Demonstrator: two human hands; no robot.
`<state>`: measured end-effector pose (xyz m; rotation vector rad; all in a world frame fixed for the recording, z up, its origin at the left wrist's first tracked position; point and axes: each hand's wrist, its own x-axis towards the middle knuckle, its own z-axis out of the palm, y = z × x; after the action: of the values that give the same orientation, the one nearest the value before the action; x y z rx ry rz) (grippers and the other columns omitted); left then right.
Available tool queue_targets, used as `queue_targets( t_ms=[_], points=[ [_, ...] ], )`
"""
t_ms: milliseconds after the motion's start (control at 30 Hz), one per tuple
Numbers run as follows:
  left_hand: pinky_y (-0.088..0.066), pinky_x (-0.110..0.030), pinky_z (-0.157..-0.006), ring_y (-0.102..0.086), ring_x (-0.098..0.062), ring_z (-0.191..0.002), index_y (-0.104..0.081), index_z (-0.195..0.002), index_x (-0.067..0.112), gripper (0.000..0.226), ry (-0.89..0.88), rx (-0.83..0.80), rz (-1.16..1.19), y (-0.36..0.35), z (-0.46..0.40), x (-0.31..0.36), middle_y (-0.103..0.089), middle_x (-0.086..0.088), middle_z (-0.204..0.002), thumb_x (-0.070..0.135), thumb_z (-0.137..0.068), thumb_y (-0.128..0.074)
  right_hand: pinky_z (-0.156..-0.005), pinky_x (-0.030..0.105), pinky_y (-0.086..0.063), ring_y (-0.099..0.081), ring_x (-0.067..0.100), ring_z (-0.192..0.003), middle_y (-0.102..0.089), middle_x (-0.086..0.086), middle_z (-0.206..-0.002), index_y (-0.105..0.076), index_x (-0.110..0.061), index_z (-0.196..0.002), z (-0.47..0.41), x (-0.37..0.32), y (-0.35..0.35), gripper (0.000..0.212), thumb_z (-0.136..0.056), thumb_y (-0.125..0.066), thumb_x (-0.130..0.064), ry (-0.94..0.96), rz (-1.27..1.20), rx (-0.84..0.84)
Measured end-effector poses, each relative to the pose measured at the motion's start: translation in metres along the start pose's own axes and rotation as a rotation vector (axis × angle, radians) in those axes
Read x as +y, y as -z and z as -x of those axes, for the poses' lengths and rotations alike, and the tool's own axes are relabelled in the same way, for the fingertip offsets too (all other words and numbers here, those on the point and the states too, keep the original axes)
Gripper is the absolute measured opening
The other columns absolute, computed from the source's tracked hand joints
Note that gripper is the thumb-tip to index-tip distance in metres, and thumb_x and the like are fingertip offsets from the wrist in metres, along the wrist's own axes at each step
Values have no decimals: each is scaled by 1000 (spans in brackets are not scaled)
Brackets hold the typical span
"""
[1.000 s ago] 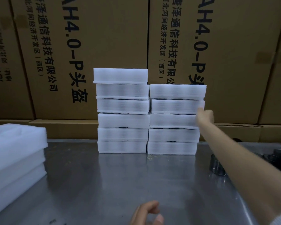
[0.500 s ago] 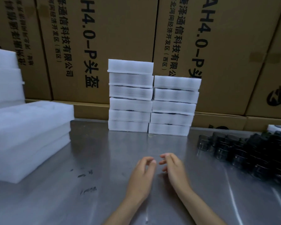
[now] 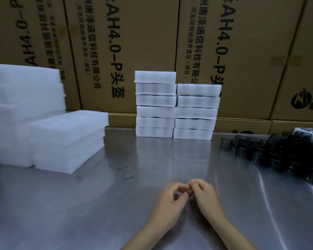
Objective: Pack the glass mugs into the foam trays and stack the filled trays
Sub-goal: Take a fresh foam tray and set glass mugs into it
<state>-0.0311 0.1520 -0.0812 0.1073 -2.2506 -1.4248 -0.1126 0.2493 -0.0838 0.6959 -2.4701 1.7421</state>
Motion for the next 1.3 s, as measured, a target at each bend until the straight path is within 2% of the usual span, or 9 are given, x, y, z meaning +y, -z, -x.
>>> queue_targets(
  t_ms=[167, 267, 367, 500, 767, 867, 967, 1067, 1300],
  points=[
    [-39, -19, -93, -50, -8, -110, -50, -125, 25, 44, -175, -126, -657, 59, 22, -11, -51, 7, -123, 41, -85, -41, -64, 31, -44, -56, 6, -53, -63, 0, -54, -63, -19, -62, 32, 6, 9, 37, -96, -50, -11, 33, -18, -129],
    [-34, -36, -106, -40, -24, -130, -42, -136, 10, 66, -171, 17, -1065, 119, -10, -6, -40, -8, -143, 45, -81, -28, -64, 31, -43, -55, 6, -53, -62, 1, -53, -63, -19, -64, 36, 3, 12, 37, -97, -48, -13, 21, -22, -136],
    [-17, -47, -113, -15, -27, -142, -15, -148, 11, 70, 125, 237, -1497, 185, -49, 2, -9, -10, -157, 35, -89, -45, -68, 32, -45, -56, 7, -56, -62, -1, -53, -63, -20, -65, 37, -1, 12, 36, -97, -48, -14, 30, 22, -148],
    [-9, -56, -113, -6, -35, -143, 4, -148, 7, 81, 560, 377, -1646, 236, -59, -2, 0, -18, -155, 34, -91, -47, -69, 27, -45, -56, 2, -57, -63, -5, -54, -63, -23, -65, 38, -4, 13, 35, -97, -49, -17, 32, 98, -180],
    [-17, -50, -111, -41, -20, -118, -39, -129, 16, 46, 340, 453, -1872, 253, -59, 1, -40, -3, -126, 20, -85, -50, -70, 25, -44, -54, -3, -57, -64, -6, -57, -61, -27, -65, 39, -9, 16, 35, -97, -47, -21, 48, 171, -197],
    [-19, -49, -110, -50, -18, -106, -59, -102, 23, 22, 286, 419, -1884, 257, -58, 8, -51, 1, -105, 14, -84, -49, -76, 30, -46, -57, 3, -64, -63, -7, -57, -59, -30, -64, 39, -9, 15, 36, -96, -47, -23, 56, 198, -196],
    [-22, -56, -102, -57, -34, -84, -66, -81, 6, 8, 7, 502, -1692, 253, -54, 15, -55, -13, -86, 2, -76, -61, -75, 29, -46, -59, 5, -66, -63, -8, -57, -58, -31, -63, 37, -8, 14, 36, -96, -47, -23, 57, 218, -195],
    [-33, -54, -89, -59, -39, -72, -68, -84, 0, 17, -241, 541, -1407, 227, -47, 30, -58, -19, -80, 7, -70, -74, -67, 28, -46, -56, 6, -59, -61, -5, -55, -62, -27, -66, 31, -6, 14, 36, -96, -49, -13, 0, 29, -105],
    [-39, -26, -67, -53, -13, -69, -66, -82, 20, 33, -463, 28, -778, 113, 23, 44, -53, 6, -73, 45, -65, -53, -46, 20, -36, -45, 14, -57, -57, 0, -65, -61, -15, -74, 10, 1, 38, 30, -97, -44, -8, -223, -419, 176]
  ],
)
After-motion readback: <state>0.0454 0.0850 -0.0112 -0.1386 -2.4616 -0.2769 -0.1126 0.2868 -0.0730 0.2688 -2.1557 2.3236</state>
